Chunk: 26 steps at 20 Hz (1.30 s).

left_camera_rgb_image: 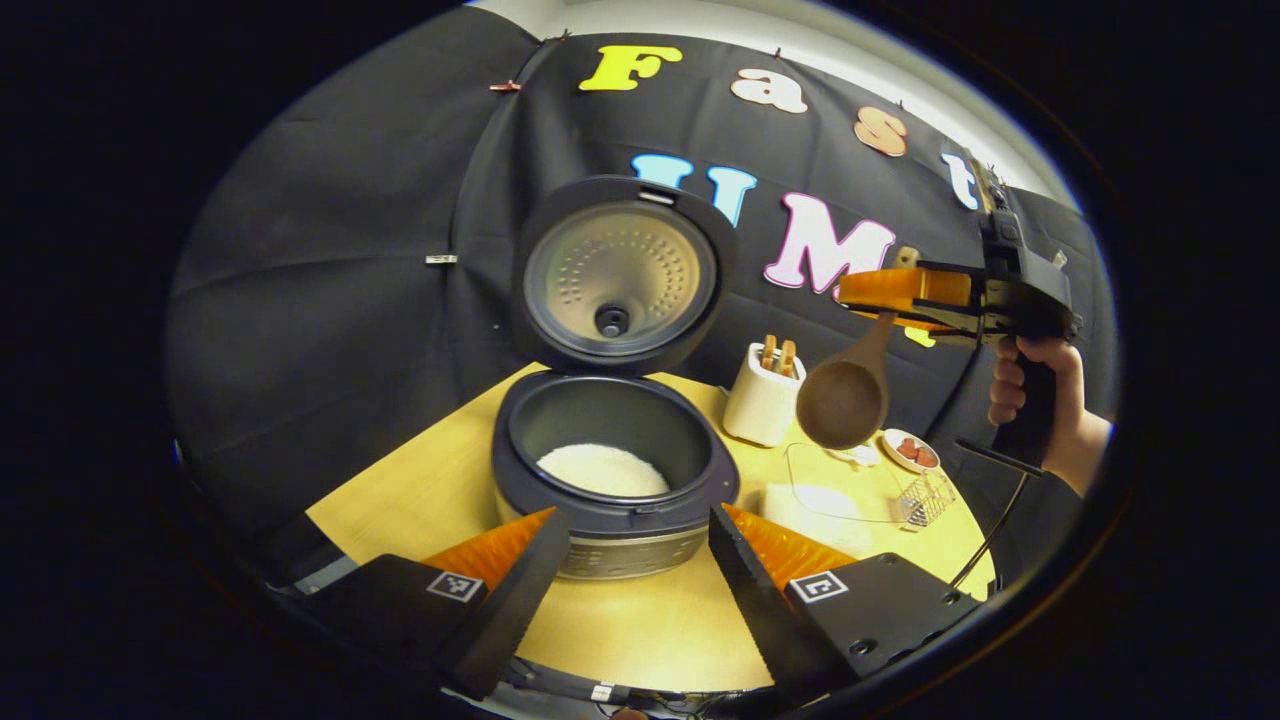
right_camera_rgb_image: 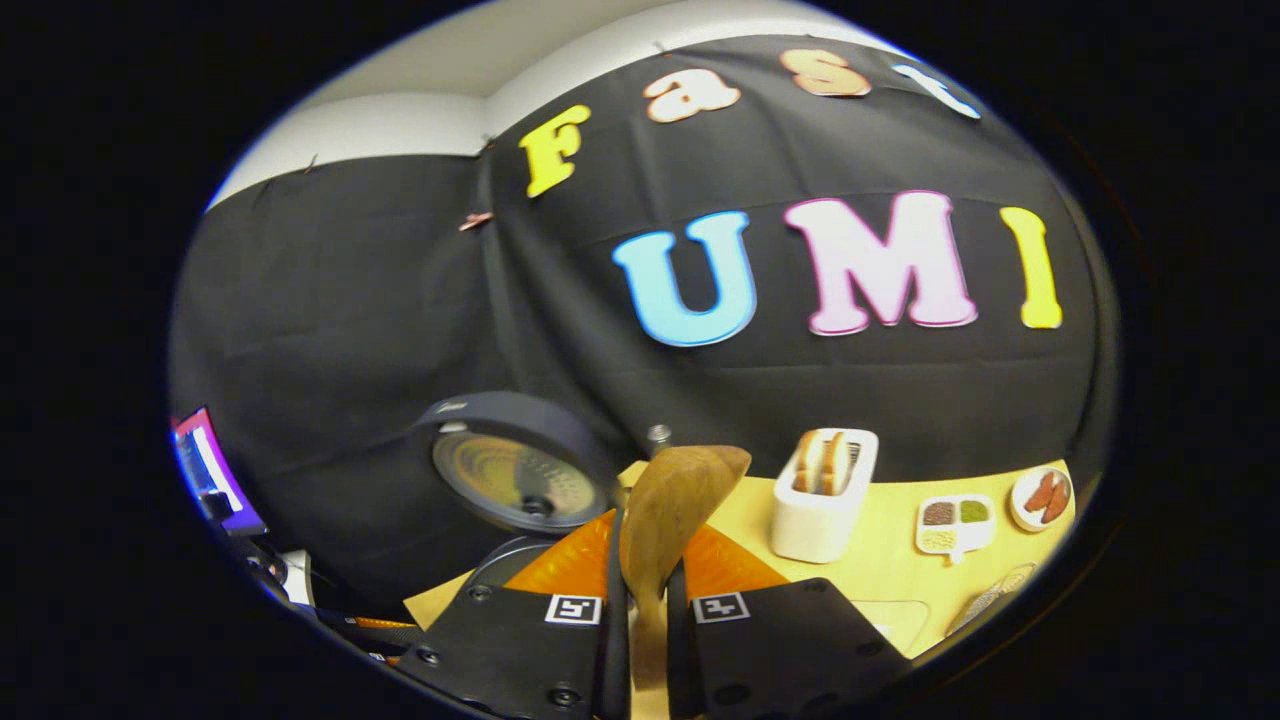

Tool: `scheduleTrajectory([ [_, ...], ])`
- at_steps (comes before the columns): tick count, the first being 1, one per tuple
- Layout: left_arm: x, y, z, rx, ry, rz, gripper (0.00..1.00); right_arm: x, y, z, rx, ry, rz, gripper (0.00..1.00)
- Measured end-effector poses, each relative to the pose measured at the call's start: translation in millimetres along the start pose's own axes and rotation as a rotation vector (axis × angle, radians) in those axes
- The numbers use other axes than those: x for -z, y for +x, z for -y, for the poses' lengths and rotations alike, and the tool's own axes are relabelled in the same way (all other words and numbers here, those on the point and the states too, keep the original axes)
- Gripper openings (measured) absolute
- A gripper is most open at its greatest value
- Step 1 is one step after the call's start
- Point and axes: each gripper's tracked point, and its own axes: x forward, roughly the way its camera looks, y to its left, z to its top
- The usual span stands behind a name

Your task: Close the left gripper, press the button to open the rice cooker; take a wooden spoon from the chopstick holder with the right hand, scoop a spoonful of rice and pour it into the rice cooker, then put the wooden spoon back into the chopstick holder.

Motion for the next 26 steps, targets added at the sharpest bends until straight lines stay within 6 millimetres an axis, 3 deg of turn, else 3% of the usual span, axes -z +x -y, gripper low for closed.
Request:
scheduleTrajectory([
  [2,0,11,17,0.028,0.012,-0.006,0.96,-10,-21,52,0.099,0.021,0.019,0.18],
  [3,0,15,26,0.042,0.018,-0.010,0.96,-5,-38,85,0.146,0.037,0.027,0.18],
  [5,-1,25,42,0.062,0.029,-0.015,0.95,-7,-60,134,0.243,0.092,0.036,0.18],
  [12,-9,48,77,0.057,0.016,-0.042,0.96,-6,-126,280,0.532,0.308,0.090,0.18],
  [15,-21,45,78,0.005,-0.009,-0.028,0.95,2,-141,327,0.616,0.388,0.119,0.18],
  [16,-22,44,78,-0.013,-0.021,-0.024,0.95,6,-143,340,0.636,0.419,0.123,0.14],
  [17,-23,42,77,-0.032,-0.035,-0.024,0.95,12,-144,353,0.654,0.449,0.125,0.18],
  [19,-23,39,74,-0.065,-0.063,-0.036,0.95,20,-146,378,0.687,0.491,0.129,0.18],
  [22,-20,33,73,-0.122,-0.083,-0.051,0.96,39,-145,407,0.719,0.527,0.113,0.19],
  [26,-21,27,74,-0.182,-0.079,-0.066,0.95,78,-134,436,0.748,0.549,0.040,0.19],
])
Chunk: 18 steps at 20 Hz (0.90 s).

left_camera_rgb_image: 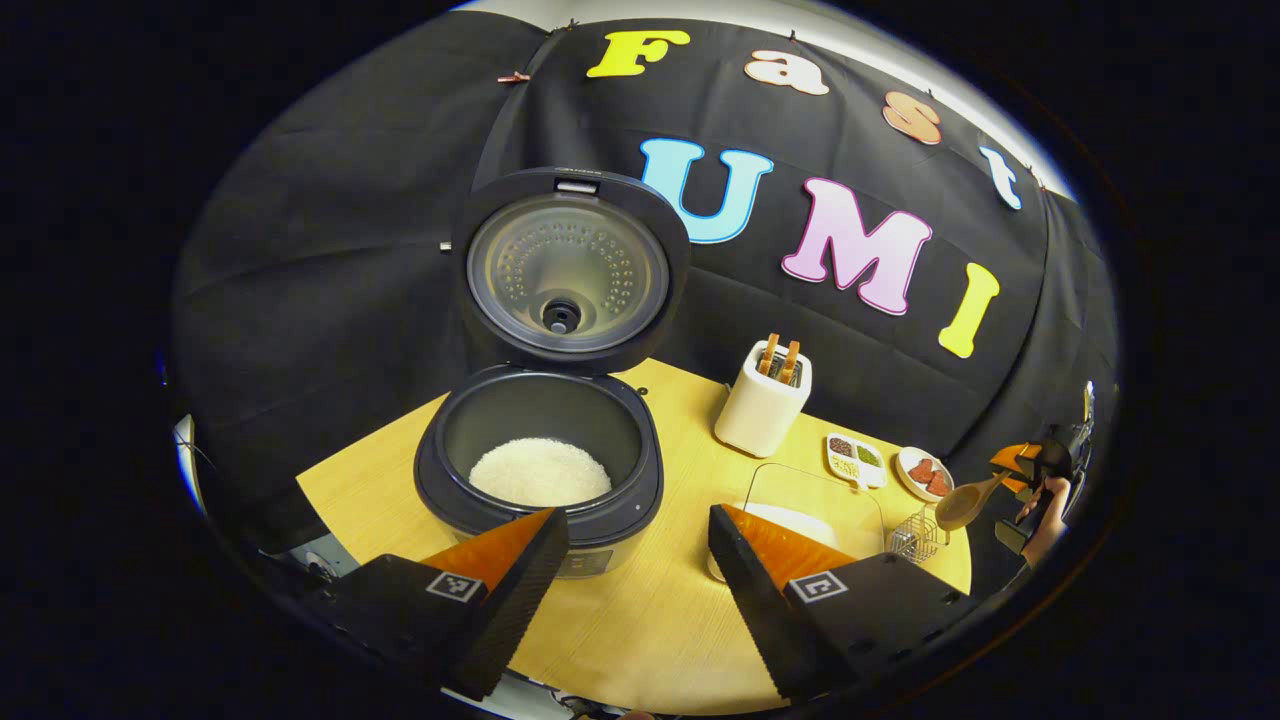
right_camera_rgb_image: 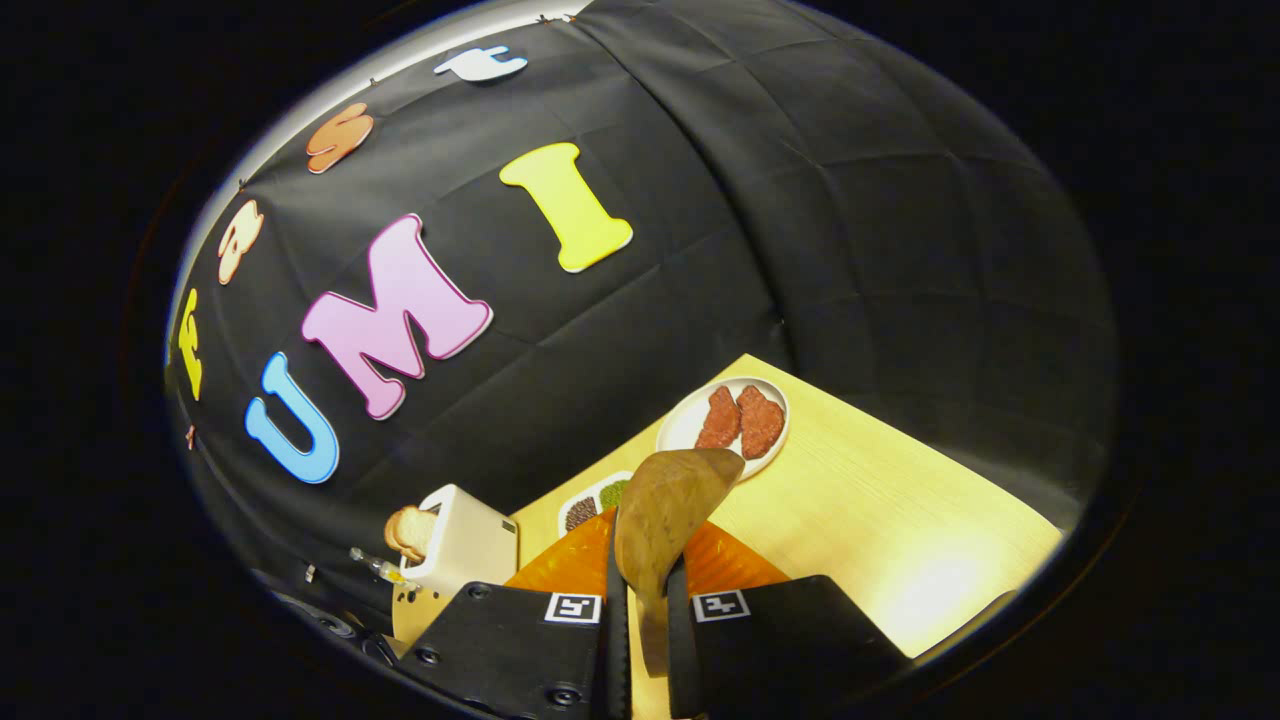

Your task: Close the left gripper, press the button to open the rice cooker; take a wooden spoon from the chopstick holder with the right hand, scoop a spoonful of rice and pour it into the rice cooker, then put the wooden spoon back into the chopstick holder.

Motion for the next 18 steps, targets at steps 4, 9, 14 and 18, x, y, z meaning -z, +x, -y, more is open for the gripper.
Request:
scheduleTrajectory([
  [4,4,-14,0,-0.050,0.015,-0.013,0.95,26,22,18,0.025,0.006,-0.060,0.19],
  [9,6,-29,-8,-0.102,-0.004,-0.011,0.95,53,35,22,0.055,0.010,-0.110,0.19],
  [14,-20,-34,-18,-0.121,0.017,0.045,0.95,61,23,9,0.013,0.038,-0.119,0.23],
  [18,-51,-28,-22,-0.101,0.009,0.111,0.95,45,12,8,0.017,0.010,-0.046,0.63],
])
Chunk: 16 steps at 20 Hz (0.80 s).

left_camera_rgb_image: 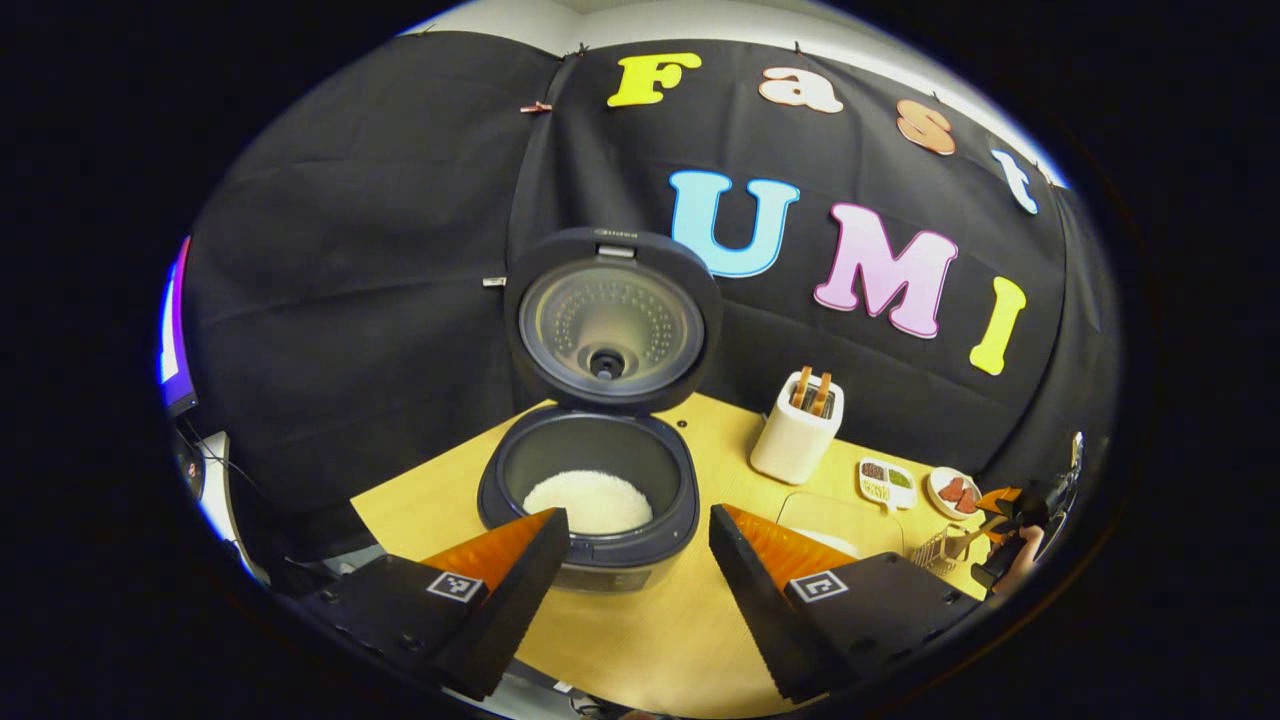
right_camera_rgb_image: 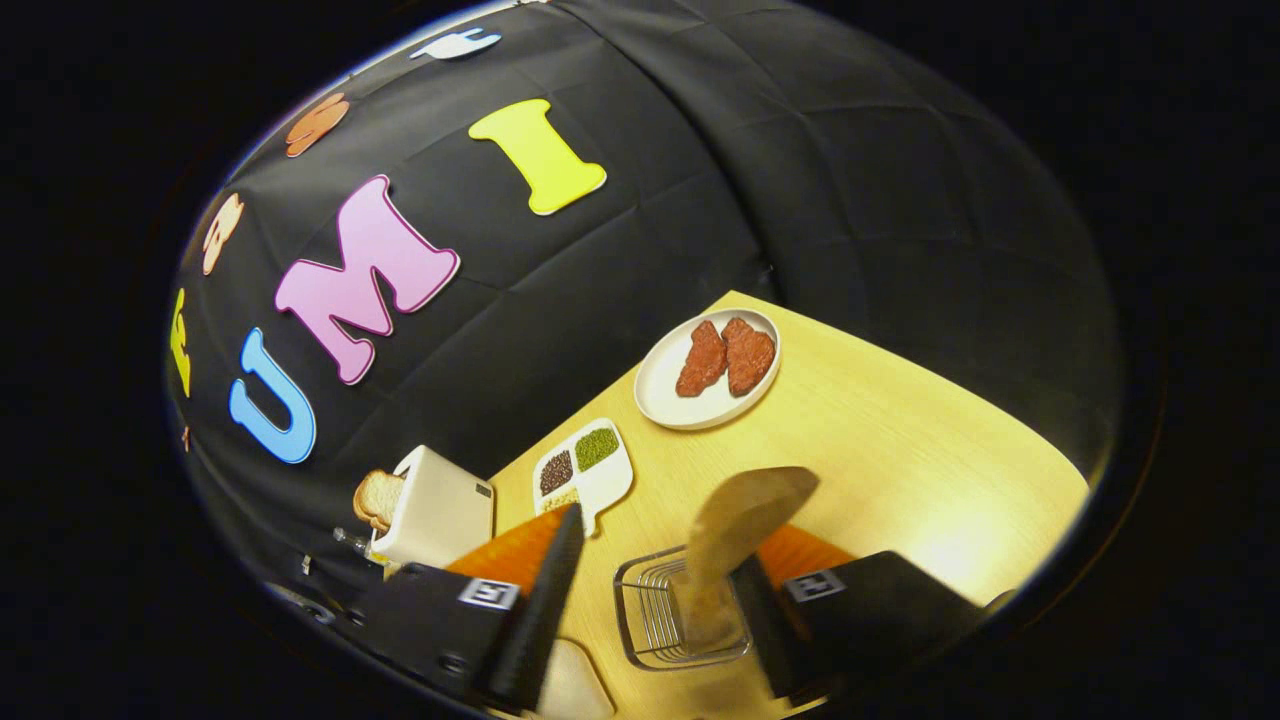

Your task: Close the left gripper, press the button to open the rice cooker; take a wooden spoon from the chopstick holder with the right hand, scoop a spoonful of rice and pour it into the rice cooker, then put the wooden spoon back into the chopstick holder.

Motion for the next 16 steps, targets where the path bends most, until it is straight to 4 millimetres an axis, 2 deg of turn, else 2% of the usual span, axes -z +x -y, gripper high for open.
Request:
scheduleTrajectory([
  [2,-14,4,-1,0.012,-0.003,0.037,0.96,-17,-10,8,0.029,-0.020,0.053,0.99],
  [5,-50,3,-8,0.011,0.038,0.147,0.95,-31,-34,16,0.053,-0.052,0.109,0.98],
  [9,-109,-2,-11,0.049,0.109,0.320,0.95,-35,-78,28,0.087,-0.132,0.170,0.98],
  [12,-149,-2,-18,0.051,0.158,0.426,0.95,-26,-115,26,0.084,-0.217,0.188,0.98],
  [14,-169,8,-21,0.051,0.203,0.474,0.95,-19,-142,22,0.073,-0.290,0.208,0.98],
  [16,-185,21,-24,0.055,0.245,0.507,0.92,-12,-172,9,0.040,-0.352,0.247,0.98],
])
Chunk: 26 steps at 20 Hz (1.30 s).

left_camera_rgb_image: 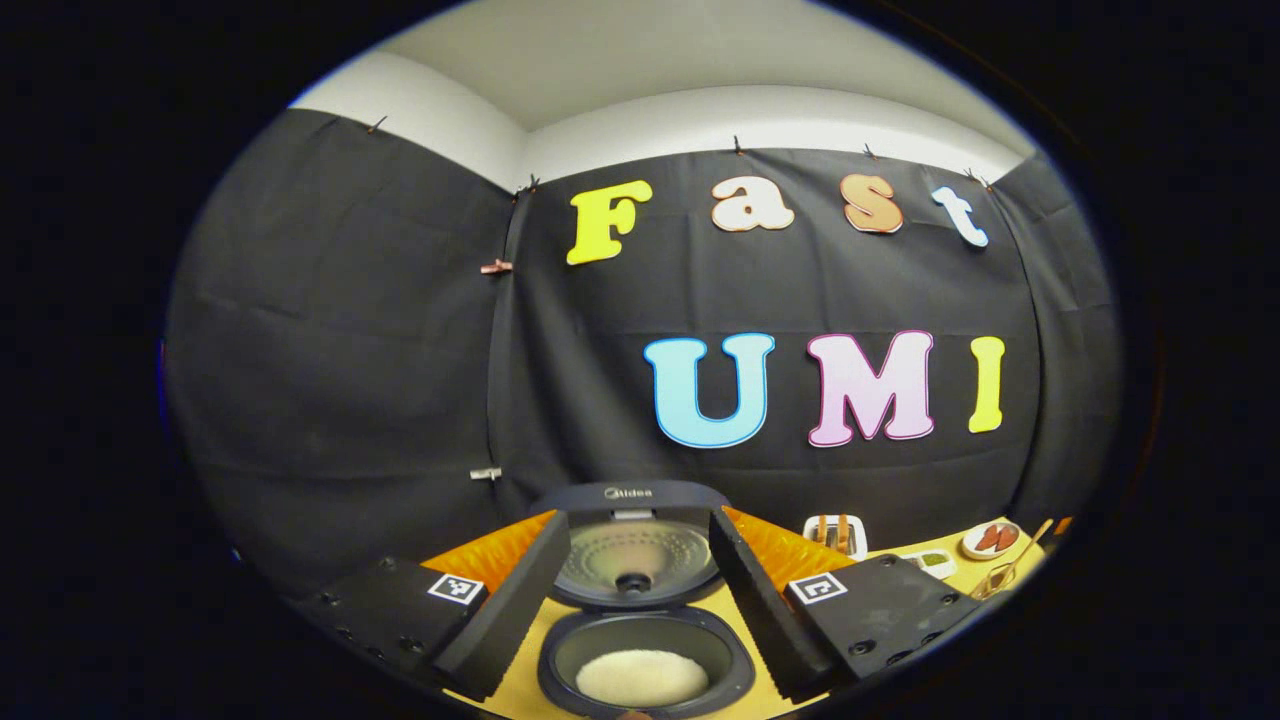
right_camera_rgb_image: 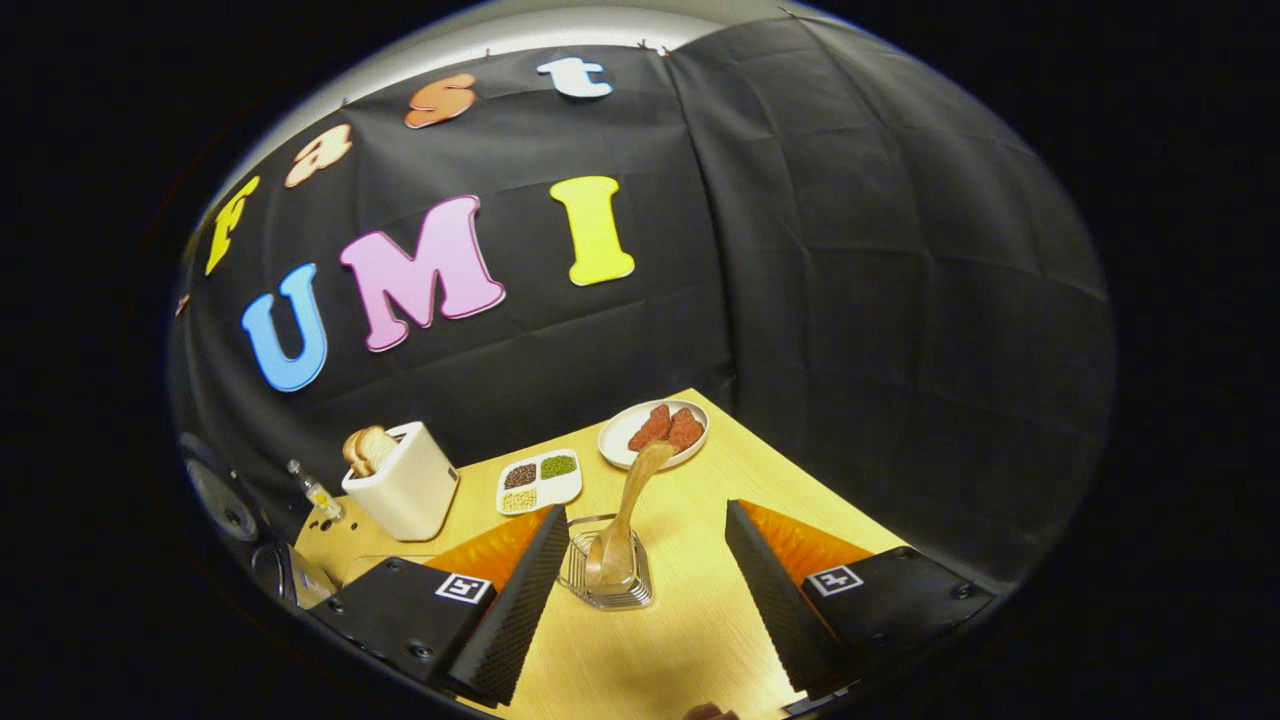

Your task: Close the left gripper, press the button to open the rice cooker; take a wooden spoon from the chopstick holder with the right hand, scoop a spoonful of rice and pour it into the rice cooker, then put the wooden spoon back into the chopstick holder.

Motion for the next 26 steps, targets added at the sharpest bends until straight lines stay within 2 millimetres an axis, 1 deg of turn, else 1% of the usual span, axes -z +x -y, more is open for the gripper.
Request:
scheduleTrajectory([
  [1,-4,9,-4,0.004,0.016,0.019,0.92,-1,-15,-7,-0.019,-0.026,0.021,0.99],
  [2,-9,18,-6,0.011,0.022,0.042,0.95,-2,-28,-14,-0.037,-0.050,0.038,0.98],
  [3,-12,26,-7,0.021,0.023,0.063,0.92,-1,-42,-20,-0.055,-0.069,0.047,0.98],
  [4,-14,36,-7,0.033,0.022,0.080,0.92,-2,-55,-26,-0.072,-0.087,0.053,0.98],
  [5,-15,47,-6,0.045,0.021,0.089,0.95,-2,-67,-29,-0.083,-0.106,0.057,0.98],
  [6,-15,58,-5,0.054,0.018,0.095,0.92,-3,-80,-32,-0.093,-0.125,0.062,0.98],
  [9,-8,90,-1,0.080,0.005,0.090,0.92,-6,-115,-37,-0.118,-0.146,0.067,0.99],
  [10,-2,98,-4,0.070,0.006,0.080,0.95,-6,-126,-39,-0.124,-0.132,0.063,0.98],
  [11,2,105,-5,0.066,0.006,0.074,0.94,-10,-135,-41,-0.130,-0.129,0.072,0.98],
  [12,3,110,-6,0.065,0.008,0.072,0.94,-12,-138,-28,-0.121,-0.136,0.089,0.98],
  [14,5,122,-8,0.065,0.017,0.073,0.94,-10,-142,-18,-0.090,-0.160,0.106,0.98],
  [15,9,128,-7,0.072,0.022,0.060,0.93,-6,-142,-17,-0.085,-0.167,0.098,0.98],
  [16,20,132,-5,0.074,0.030,0.027,0.93,-1,-142,-17,-0.085,-0.168,0.085,0.98],
  [17,23,131,-5,0.065,0.040,0.014,0.94,1,-140,-18,-0.086,-0.164,0.079,0.99],
  [18,19,133,-3,0.066,0.047,0.017,0.96,0,-138,-18,-0.080,-0.154,0.084,0.99],
  [20,21,125,0,0.047,0.045,-0.021,0.97,0,-132,-22,-0.082,-0.121,0.093,0.99],
  [21,26,122,0,0.038,0.037,-0.041,0.98,6,-126,-34,-0.085,-0.118,0.081,0.98],
  [22,27,114,0,0.033,0.027,-0.056,0.95,15,-119,-34,-0.085,-0.131,0.054,0.98],
  [23,29,101,2,0.028,0.013,-0.078,0.99,25,-112,-34,-0.088,-0.145,0.023,0.99],
  [24,34,92,3,0.025,0.010,-0.108,0.99,28,-107,-37,-0.100,-0.151,0.005,0.99],
  [25,38,82,5,0.023,0.009,-0.142,0.99,30,-100,-34,-0.118,-0.150,-0.004,0.99],
  [26,43,71,6,0.022,0.001,-0.175,0.99,30,-96,-40,-0.138,-0.150,-0.006,0.99],
])
